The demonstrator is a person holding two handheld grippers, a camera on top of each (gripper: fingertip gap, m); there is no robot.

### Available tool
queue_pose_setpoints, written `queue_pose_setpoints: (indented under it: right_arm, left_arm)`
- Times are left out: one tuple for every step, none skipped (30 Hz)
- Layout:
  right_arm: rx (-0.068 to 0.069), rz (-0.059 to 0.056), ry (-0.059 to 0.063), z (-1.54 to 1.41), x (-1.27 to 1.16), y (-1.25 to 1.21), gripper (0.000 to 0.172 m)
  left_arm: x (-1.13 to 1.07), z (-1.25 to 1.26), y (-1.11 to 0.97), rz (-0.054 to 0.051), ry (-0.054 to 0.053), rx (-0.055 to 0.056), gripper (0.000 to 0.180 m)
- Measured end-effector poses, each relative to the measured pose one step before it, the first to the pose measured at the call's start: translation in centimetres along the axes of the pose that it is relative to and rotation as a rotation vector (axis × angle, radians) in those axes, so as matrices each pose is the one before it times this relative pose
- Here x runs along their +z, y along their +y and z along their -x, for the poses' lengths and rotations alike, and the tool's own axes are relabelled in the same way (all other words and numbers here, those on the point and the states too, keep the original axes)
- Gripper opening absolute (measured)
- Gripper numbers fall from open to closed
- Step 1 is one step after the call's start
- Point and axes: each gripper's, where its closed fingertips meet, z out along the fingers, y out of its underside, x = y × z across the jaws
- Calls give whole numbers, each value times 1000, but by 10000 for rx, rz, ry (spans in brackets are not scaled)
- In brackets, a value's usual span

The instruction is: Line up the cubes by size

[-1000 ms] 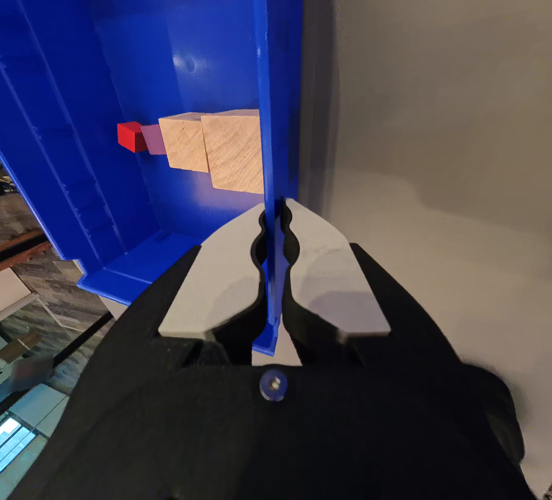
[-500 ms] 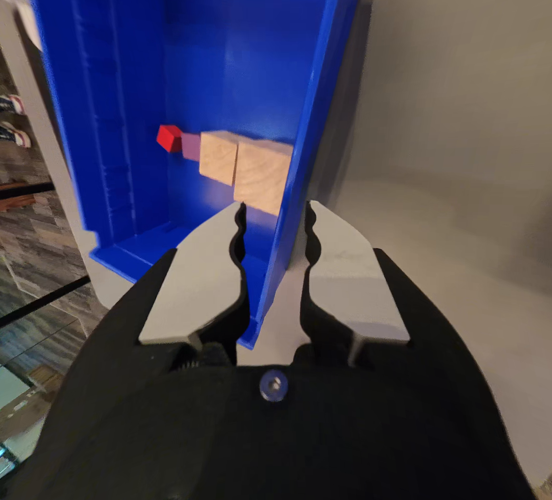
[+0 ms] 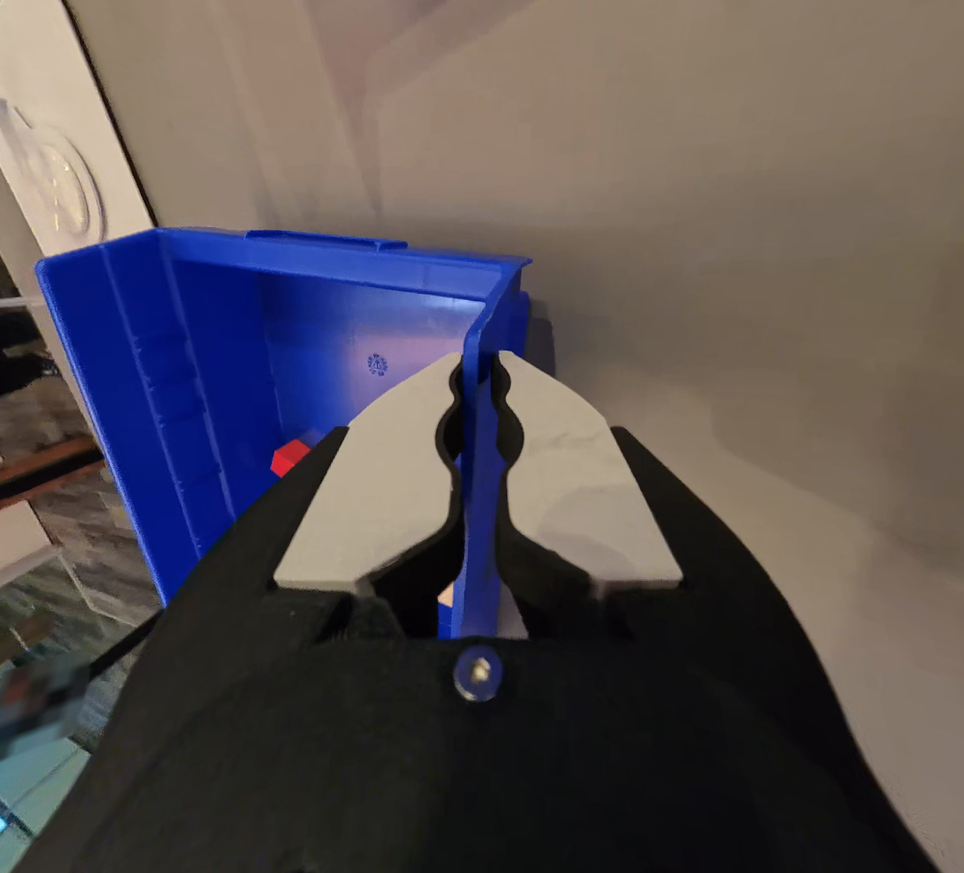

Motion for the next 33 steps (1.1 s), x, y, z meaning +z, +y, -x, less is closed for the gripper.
queue_pose_setpoints:
  right_arm:
    - [-85, 59, -5, -306, 38, -77, 12]
    - [-94, 37, -40, -265, 58, -113, 12]
    - [-85, 30, -52, -267, 60, -119, 11]
    - [-42, 31, -44, -279, 56, -118, 11]
    - [-88, 52, -20, -302, 55, -111, 11]
    - [-115, 71, 8, -328, 41, -83, 11]
    - [-62, 76, 23, -365, 33, -74, 11]
    - [-84, 77, 34, -381, 24, -57, 11]
    - [-89, 67, 28, -345, 5, -21, 11]
    - [-28, 54, 25, -336, 5, -20, 11]
    - [17, 37, 14, -302, -2, -8, 11]
    - [1, 18, -5, -220, 6, -20, 11]
    - [-1, 4, -22, -133, 6, -18, 11]
    - [-5, 2, -1, -91, 7, -16, 11]
    - [-11, 5, 9, -41, 10, -19, 11]
    - [-19, 7, 17, 3, -4, -12, 11]
    - [-16, 7, 28, 3, -7, 15, 11]
    - [0, -2, 18, 9, -7, -6, 11]
    - [21, -10, 1, 14, 7, -13, 11]
    - [20, -5, -1, 0, -13, 3, 11]
    - [-12, 15, 14, 2, 0, 1, 11]
    - [-16, 24, 24, -1, 6, 11, 11]
    - [-8, 23, 21, 3, 3, -6, 11]
    - [-21, 24, 30, 6, -7, 13, 11]
    - [-21, 22, 31, -18, -7, 12, 11]
    - [-12, 8, 11, 15, 3, -5, 11]
    - [-10, 1, 7, -6, -2, 4, 11]
    - [-6, -7, 10, -2, -12, 1, 11]
    - [-5, -10, 9, 9, -2, 4, 11]
    - [-13, -13, 4, 1, -7, -7, 11]
    - [-11, -13, -5, 11, -3, 5, 11]
    - [0, -15, -16, -4, 5, -8, 11]
    - [0, -13, -20, 0, 4, -6, 11]
  left_arm:
    - [-239, -435, 273, -25, 119, 276, 7]
    - [-276, -540, 305, -59, 139, 347, 6]
    - [-301, -595, 366, -77, 194, 254, 6]
    - [-303, -572, 502, 0, 230, 98, 6]
    - [-297, -537, 608, 82, 164, 159, 5]
    - [-265, -560, 616, 72, 133, 229, 5]
    - [-278, -558, 690, 102, 169, 81, 5]
    - [-290, -574, 843, 210, 197, 13, 5]
    - [-247, -578, 911, 241, 154, 42, 5]
    - [-218, -551, 909, 218, 144, -53, 5]
    - [-193, -585, 882, 197, 184, -147, 5]
    - [-165, -577, 836, 170, 210, -233, 6]
    - [-195, -536, 843, 191, 198, -295, 8]
    - [-260, -241, 791, 170, 35, -369, 18]
    - [-400, -20, 476, 22, -1, -558, 26]
    - [-503, 103, 16, -155, -50, -608, 33]
    - [-597, 365, -370, -236, -226, -552, 40]
    - [-579, 665, -632, -256, -420, -517, 47]
    - [-250, 529, -647, -85, -350, -627, 55]
    - [22, 277, -960, -111, -248, -636, 57]
    - [204, 347, -936, 30, -403, -404, 60]
    - [237, 326, -727, 84, -401, -167, 60]
    - [267, -44, -520, 85, -101, -94, 59]
    - [325, -468, -416, 9, 299, -221, 60]
    - [361, -249, -214, -3, 161, -128, 58]
    - [411, 2, 132, 95, 6, -19, 53]
    - [442, 30, 563, 288, 47, -53, 51]
    - [352, -34, 648, 268, 48, 90, 51]
    - [104, 147, 326, 9, -149, 185, 50]
    - [-143, -95, 223, -54, 79, -134, 52]
    - [-355, -266, 179, -50, 217, -279, 54]
    - [-554, -94, -38, -157, 33, -188, 56]
    - [-702, 100, -305, -161, -110, -234, 58]
